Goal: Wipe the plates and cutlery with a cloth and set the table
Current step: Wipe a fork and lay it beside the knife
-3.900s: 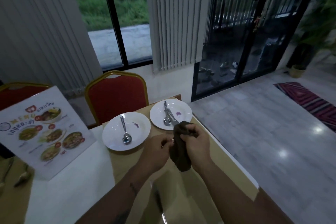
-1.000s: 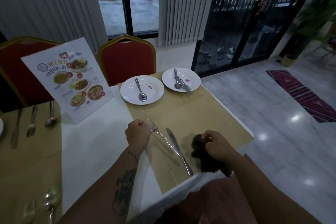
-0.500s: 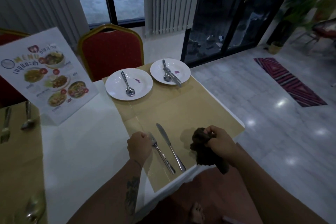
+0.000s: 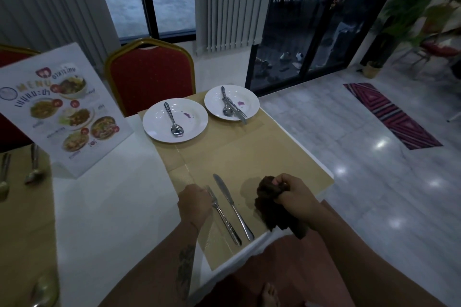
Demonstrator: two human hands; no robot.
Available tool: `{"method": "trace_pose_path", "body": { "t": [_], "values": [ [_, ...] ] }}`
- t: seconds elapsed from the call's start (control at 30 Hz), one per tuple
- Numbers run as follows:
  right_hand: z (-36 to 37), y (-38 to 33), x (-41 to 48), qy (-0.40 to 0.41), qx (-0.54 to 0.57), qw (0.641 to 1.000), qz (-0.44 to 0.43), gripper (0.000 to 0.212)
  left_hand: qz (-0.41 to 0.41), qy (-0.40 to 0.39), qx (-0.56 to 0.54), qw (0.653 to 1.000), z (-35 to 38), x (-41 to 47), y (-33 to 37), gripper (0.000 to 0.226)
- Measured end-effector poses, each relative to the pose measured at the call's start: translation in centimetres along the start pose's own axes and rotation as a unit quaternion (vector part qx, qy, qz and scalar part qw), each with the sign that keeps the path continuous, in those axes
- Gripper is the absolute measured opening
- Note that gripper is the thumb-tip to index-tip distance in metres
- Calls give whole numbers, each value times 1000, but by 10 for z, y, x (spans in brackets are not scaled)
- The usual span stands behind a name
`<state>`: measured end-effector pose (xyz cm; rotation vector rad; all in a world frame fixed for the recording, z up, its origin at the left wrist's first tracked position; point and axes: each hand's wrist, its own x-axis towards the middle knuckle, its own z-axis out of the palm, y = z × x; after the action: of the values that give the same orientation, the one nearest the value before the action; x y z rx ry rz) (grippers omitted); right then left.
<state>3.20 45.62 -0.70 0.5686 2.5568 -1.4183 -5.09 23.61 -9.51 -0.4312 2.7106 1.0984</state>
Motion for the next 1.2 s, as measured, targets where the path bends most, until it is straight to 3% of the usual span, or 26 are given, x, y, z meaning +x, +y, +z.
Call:
{"method": "trace_pose_path", "body": {
  "t": [0.17,0.47,0.63,0.9,1.2],
  "values": [
    [8,-9,0,0,9,1000,-19,25,-8,-13,-20,1000,-2,1,-6,20],
    [24,-48,6,-8,50,997,-55,26,15,-23,-55,998,-13,2,-13,32],
    [37,-61,22,-13,45,997,-61,28,-29,-37,-132,990,-27,21,-12,22],
    [45,-85,83,-44,115,990,-68,26,-36,11,-140,989,-60,91,19,22],
    [43,-100,176,-98,160,981,-39,21,-35,135,-55,989,-67,190,63,22]
  ]
}}
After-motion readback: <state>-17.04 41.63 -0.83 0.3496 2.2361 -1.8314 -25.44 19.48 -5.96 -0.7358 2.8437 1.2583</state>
